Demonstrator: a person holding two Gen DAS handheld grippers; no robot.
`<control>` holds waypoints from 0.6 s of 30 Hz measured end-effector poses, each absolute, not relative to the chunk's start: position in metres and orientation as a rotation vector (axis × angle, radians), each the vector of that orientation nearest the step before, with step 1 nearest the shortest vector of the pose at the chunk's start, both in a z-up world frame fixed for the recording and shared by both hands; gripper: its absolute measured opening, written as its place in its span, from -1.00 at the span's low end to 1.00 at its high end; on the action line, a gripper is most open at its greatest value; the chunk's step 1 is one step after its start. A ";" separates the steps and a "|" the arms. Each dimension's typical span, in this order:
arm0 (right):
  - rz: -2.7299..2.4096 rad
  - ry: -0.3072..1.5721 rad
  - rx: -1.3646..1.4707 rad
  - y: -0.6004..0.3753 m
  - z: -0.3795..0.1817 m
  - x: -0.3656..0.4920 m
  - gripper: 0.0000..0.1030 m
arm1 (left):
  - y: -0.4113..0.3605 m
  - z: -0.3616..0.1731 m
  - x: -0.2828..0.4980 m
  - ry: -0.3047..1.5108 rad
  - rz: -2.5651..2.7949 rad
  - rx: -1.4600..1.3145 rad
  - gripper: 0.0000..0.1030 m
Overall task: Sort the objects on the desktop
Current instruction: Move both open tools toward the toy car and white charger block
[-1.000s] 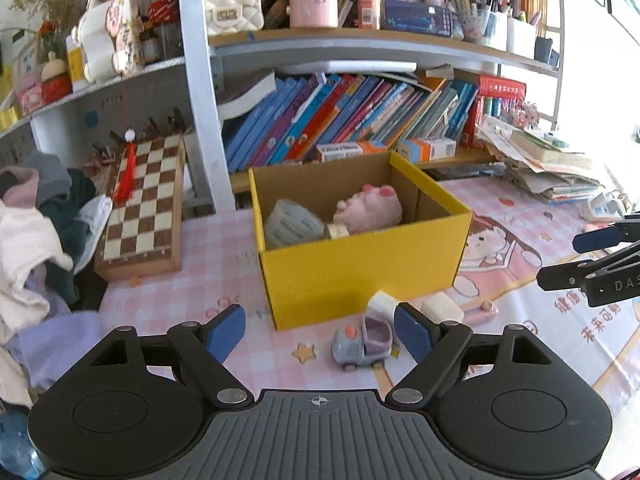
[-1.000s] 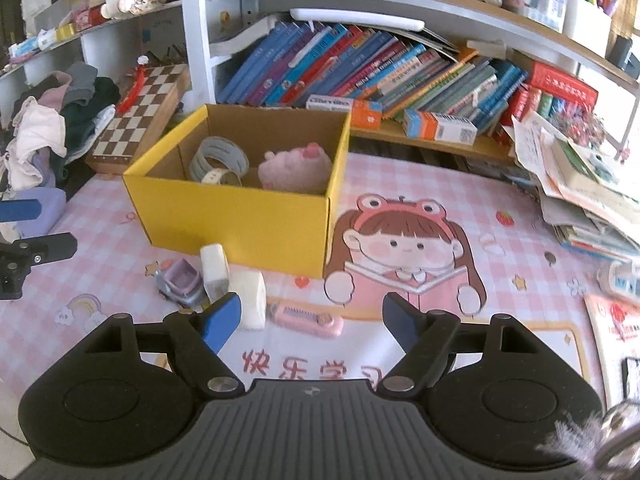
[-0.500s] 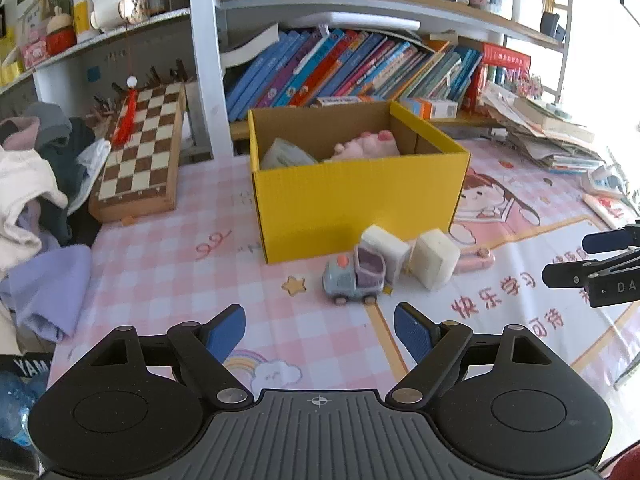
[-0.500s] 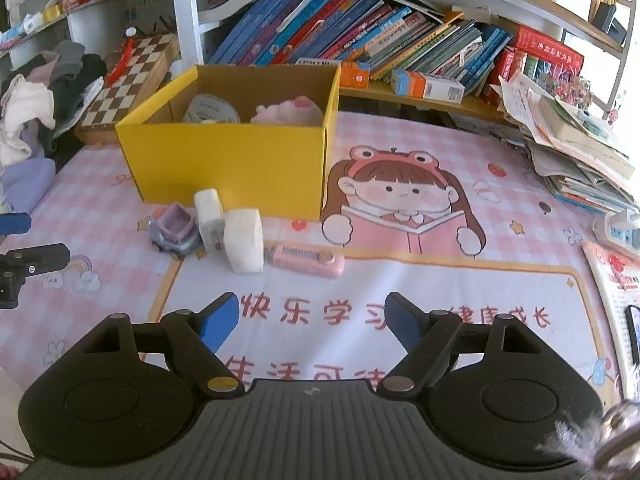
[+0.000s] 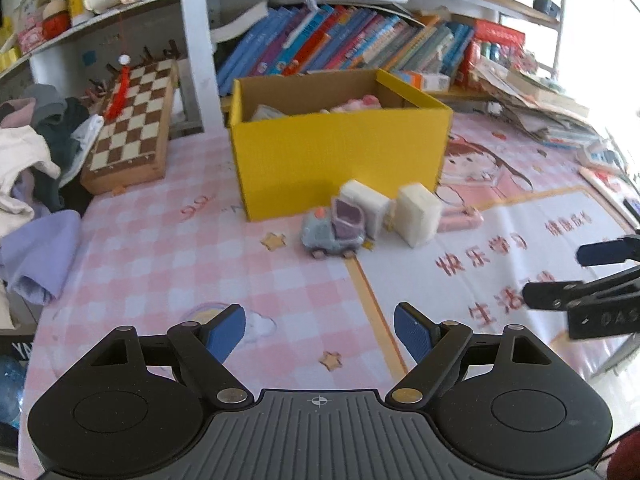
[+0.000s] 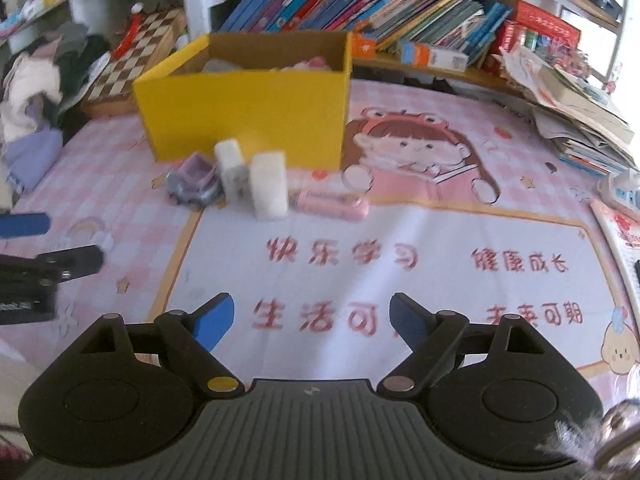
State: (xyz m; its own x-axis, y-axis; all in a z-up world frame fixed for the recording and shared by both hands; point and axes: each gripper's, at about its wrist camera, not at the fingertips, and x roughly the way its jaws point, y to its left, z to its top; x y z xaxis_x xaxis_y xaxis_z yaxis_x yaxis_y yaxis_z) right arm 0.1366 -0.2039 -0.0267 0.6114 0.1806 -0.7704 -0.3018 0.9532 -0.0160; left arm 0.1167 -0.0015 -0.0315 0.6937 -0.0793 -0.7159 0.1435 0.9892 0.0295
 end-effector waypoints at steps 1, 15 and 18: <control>0.286 0.868 -0.161 -0.202 -0.027 0.135 0.65 | -0.005 -0.033 0.116 0.799 -0.136 0.096 0.63; 0.288 0.869 -0.163 -0.204 -0.028 0.141 0.71 | -0.014 -0.033 0.120 0.796 -0.155 0.112 0.63; 0.288 0.865 -0.162 -0.206 -0.028 0.146 0.71 | -0.015 -0.033 0.123 0.791 -0.156 0.109 0.63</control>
State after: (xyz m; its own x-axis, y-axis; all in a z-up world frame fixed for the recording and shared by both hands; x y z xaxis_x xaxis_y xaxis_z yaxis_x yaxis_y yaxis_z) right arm 0.1456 -0.2059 -0.0277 0.6135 0.1838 -0.7680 -0.3142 0.9490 -0.0239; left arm 0.1230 -0.0148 -0.0327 0.6927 -0.0982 -0.7145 0.1800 0.9829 0.0395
